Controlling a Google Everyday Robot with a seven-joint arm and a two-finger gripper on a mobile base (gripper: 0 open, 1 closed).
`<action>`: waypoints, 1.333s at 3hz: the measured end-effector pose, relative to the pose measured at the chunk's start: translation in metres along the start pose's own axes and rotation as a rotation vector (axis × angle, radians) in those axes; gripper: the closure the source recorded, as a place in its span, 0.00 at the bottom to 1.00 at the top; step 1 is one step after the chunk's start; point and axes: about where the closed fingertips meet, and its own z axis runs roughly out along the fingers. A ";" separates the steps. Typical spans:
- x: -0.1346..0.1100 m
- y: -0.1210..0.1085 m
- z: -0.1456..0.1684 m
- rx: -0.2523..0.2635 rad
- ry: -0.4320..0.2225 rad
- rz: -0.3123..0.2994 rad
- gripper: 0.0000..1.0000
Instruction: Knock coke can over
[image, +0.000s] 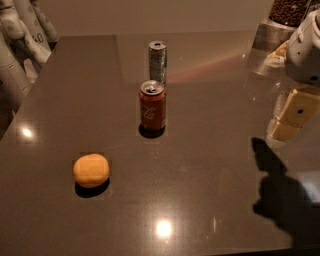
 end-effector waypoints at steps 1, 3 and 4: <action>0.000 0.000 0.000 0.000 0.000 0.000 0.00; -0.039 -0.005 0.009 -0.089 -0.163 0.003 0.00; -0.078 -0.010 0.027 -0.112 -0.248 0.027 0.00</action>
Offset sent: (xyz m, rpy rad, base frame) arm 0.0133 0.0263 0.0034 0.1691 0.1064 0.0674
